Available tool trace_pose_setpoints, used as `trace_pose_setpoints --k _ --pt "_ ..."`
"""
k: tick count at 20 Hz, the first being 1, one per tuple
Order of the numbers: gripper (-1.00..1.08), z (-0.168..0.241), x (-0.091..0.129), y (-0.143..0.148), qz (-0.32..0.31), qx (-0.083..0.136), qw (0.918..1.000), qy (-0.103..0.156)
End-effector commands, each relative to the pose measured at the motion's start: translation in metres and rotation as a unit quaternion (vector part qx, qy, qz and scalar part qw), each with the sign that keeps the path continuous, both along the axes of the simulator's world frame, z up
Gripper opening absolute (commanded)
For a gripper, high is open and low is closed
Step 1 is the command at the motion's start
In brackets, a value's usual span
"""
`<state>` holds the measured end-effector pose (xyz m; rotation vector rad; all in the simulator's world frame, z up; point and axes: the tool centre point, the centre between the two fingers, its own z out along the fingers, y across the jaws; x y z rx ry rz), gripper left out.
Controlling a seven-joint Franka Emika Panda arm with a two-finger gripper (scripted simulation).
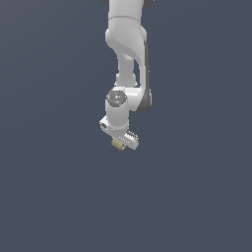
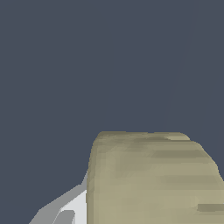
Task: Pick up the object and move it to a goal position.
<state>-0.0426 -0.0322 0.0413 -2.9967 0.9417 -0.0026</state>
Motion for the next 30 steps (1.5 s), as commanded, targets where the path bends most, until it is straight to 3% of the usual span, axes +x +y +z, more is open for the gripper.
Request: trace_pose_setpoints --k 1,15,30 --pt "-1.00 0.000 0.000 0.000 0.000 0.000 1.0000 0.000" --pt "-1.00 0.045 -0.012 0.015 0.000 0.000 1.0000 0.000" --pt "-1.00 0.188 -0.046 0.060 -0.001 -0.001 1.0000 0.000"
